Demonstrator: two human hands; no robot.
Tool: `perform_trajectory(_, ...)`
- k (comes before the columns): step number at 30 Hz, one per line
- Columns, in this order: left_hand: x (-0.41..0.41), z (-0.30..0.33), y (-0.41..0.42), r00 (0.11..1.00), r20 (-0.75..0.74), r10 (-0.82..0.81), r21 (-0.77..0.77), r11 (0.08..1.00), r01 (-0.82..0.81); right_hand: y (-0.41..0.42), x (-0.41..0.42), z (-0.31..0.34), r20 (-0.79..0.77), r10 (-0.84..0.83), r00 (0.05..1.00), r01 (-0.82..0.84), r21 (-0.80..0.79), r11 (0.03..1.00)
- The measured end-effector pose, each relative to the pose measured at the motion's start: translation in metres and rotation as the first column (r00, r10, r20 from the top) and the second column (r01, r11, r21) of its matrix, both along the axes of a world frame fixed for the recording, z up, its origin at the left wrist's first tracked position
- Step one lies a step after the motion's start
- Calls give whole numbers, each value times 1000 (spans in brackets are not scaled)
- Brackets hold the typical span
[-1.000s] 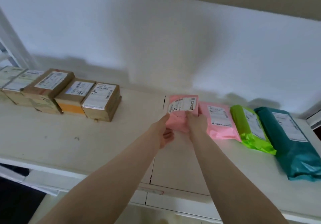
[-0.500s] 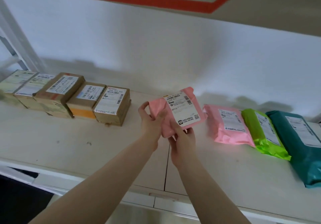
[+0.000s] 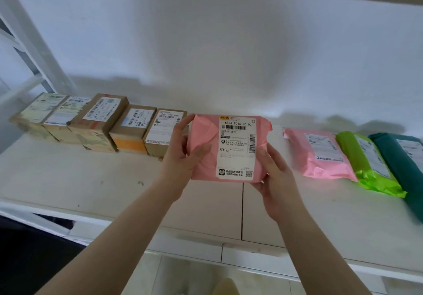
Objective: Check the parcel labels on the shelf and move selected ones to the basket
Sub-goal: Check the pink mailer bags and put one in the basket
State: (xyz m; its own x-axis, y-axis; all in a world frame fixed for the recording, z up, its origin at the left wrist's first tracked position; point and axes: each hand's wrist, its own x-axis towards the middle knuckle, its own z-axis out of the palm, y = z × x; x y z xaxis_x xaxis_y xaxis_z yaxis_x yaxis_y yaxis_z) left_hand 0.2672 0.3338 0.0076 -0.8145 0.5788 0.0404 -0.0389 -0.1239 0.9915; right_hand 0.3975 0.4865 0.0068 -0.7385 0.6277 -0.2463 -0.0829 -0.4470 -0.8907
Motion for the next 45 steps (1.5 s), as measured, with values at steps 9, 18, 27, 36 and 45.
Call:
perform_trajectory(9, -1, 2, -3, 999, -12, -51, 19, 999, 51, -11, 2, 4, -9, -52, 999, 52, 41, 998)
perform_trajectory(18, -4, -2, 5, 998, -12, -54, 45, 998, 54, -13, 0, 2, -31, -94, 995, 95, 29, 995)
perform_trajectory(27, -16, 1, 8, 995, 93, 27, -42, 999, -23, -4, -2, 4, -32, -80, 996, 82, 74, 994)
perform_trajectory(36, -19, 7, 7, 997, 77, 26, -63, 998, -21, -8, -7, 8, -38, -90, 995, 92, 58, 994)
perform_trajectory(45, -17, 8, 7, 983, 133, 124, -157, 982, -102, -2, -11, 6, -40, -123, 992, 125, 47, 991)
